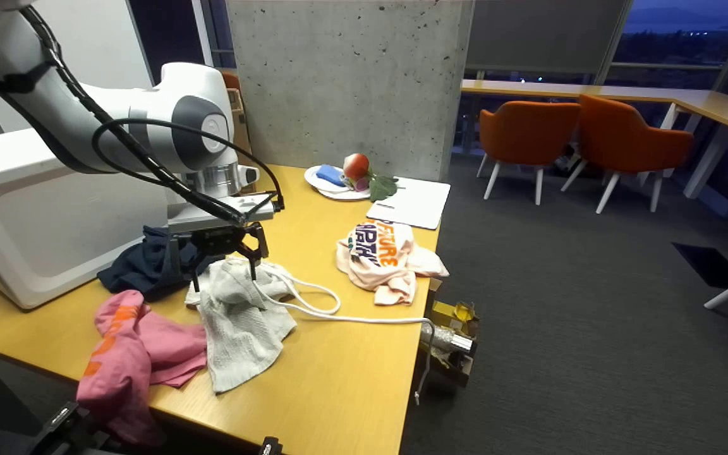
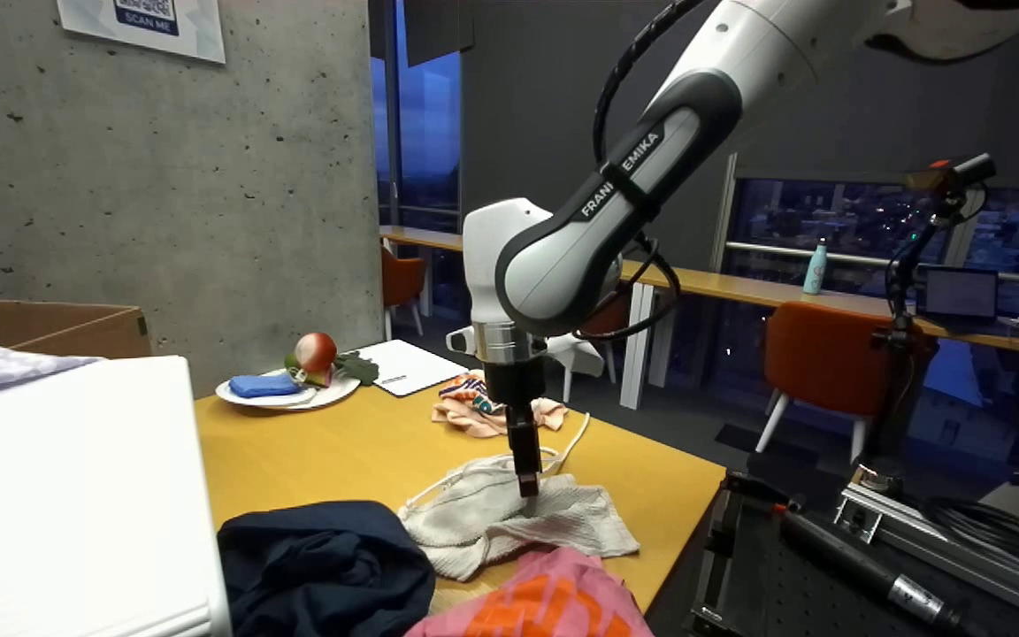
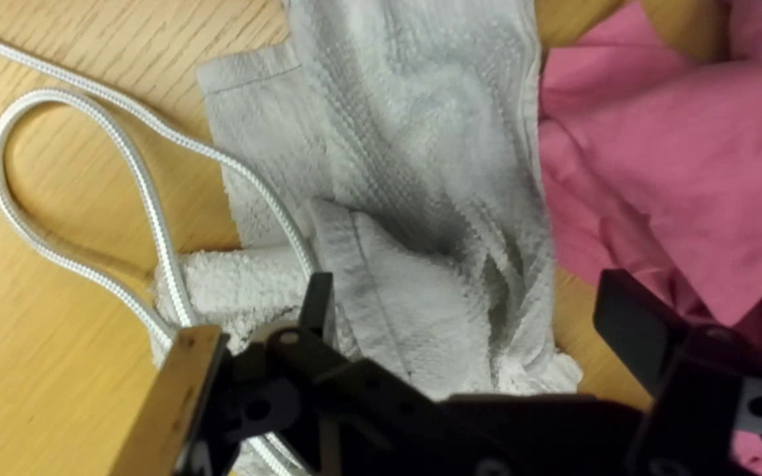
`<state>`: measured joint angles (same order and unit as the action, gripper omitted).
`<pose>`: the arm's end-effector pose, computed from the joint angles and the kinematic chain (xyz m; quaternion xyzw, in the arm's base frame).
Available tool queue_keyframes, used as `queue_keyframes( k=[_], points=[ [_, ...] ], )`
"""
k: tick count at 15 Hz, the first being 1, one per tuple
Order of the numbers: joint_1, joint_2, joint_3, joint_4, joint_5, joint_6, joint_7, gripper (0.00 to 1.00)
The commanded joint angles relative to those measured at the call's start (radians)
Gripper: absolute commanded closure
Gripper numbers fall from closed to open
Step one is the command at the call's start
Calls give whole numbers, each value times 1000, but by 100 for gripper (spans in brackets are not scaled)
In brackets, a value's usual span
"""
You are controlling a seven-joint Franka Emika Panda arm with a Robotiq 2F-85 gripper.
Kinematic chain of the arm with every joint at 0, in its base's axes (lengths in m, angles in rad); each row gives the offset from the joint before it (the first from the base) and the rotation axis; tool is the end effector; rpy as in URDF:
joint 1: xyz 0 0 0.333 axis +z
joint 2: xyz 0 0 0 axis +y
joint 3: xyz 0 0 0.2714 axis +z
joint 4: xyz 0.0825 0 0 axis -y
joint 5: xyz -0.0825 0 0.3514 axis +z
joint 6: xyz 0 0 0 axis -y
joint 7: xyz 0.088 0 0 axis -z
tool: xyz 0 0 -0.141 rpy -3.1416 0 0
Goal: Slide the pink shirt to the right side of the table, slide the peach shirt to the bottom right side of the table, slide the white towel to the left side of the table, slide the black shirt to the top left side of the table
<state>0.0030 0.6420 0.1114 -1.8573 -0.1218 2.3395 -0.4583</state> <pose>0.5672 0.0620 0.1178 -0.9453 -0.3171 0.0766 0.0069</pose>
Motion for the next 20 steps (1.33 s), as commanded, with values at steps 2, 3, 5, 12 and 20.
queue_keyframes(
  k=[2, 3, 5, 12, 20],
  points=[
    [33, 104, -6, 121, -40, 23, 30, 0],
    [35, 123, -7, 139, -42, 30, 29, 0],
    [43, 163, -7, 177, -42, 31, 34, 0],
    [38, 244, -15, 204, -40, 36, 45, 0],
    [19, 159, -68, 38, -68, 53, 66, 0]
  ],
)
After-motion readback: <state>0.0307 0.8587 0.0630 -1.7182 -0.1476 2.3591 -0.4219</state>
